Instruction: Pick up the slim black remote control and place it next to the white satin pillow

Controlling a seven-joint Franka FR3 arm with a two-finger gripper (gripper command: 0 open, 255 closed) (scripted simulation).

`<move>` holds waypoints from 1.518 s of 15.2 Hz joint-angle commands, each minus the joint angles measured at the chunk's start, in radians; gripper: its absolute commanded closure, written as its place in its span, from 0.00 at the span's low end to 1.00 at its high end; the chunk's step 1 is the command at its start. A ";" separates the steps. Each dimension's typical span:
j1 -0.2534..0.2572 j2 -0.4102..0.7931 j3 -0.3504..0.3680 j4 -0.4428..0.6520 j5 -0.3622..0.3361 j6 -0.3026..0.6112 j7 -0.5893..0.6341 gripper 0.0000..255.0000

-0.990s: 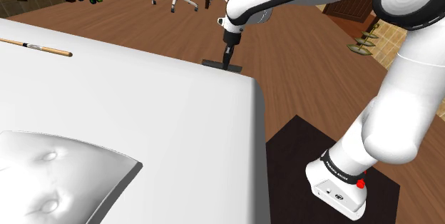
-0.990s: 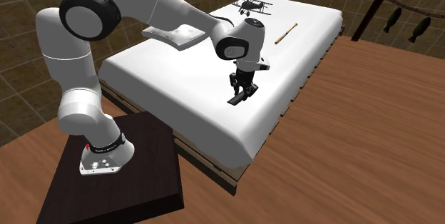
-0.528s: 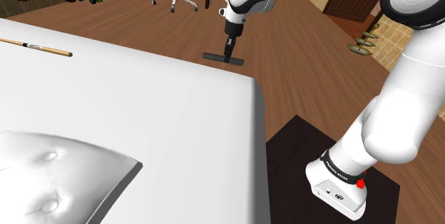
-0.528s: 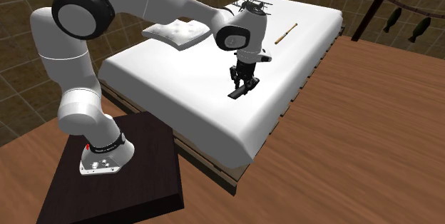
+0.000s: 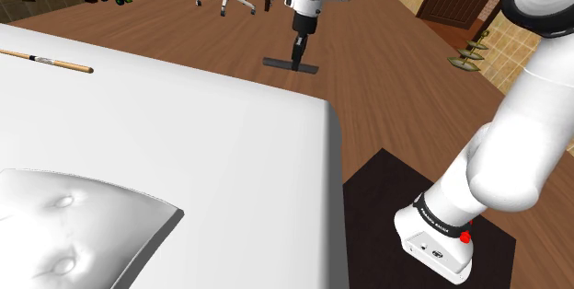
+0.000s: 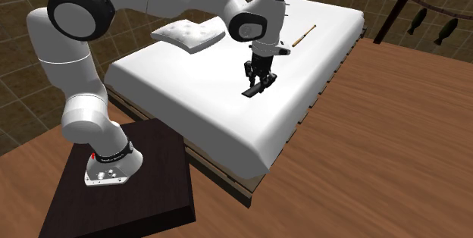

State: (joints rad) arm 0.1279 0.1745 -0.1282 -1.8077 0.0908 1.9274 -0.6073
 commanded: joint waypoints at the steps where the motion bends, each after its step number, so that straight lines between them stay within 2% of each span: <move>1: 0.000 -0.003 0.000 0.024 -0.001 -0.027 0.002 1.00; 11: -0.001 -0.021 -0.002 0.128 -0.007 -0.149 0.012 1.00; 17: 0.070 -0.151 0.053 -0.038 -0.018 -0.102 0.136 1.00; 23: 0.135 -0.248 0.121 -0.156 -0.014 -0.072 0.266 1.00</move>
State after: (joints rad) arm 0.2510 -0.0558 -0.0197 -1.9435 0.0755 1.8501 -0.3664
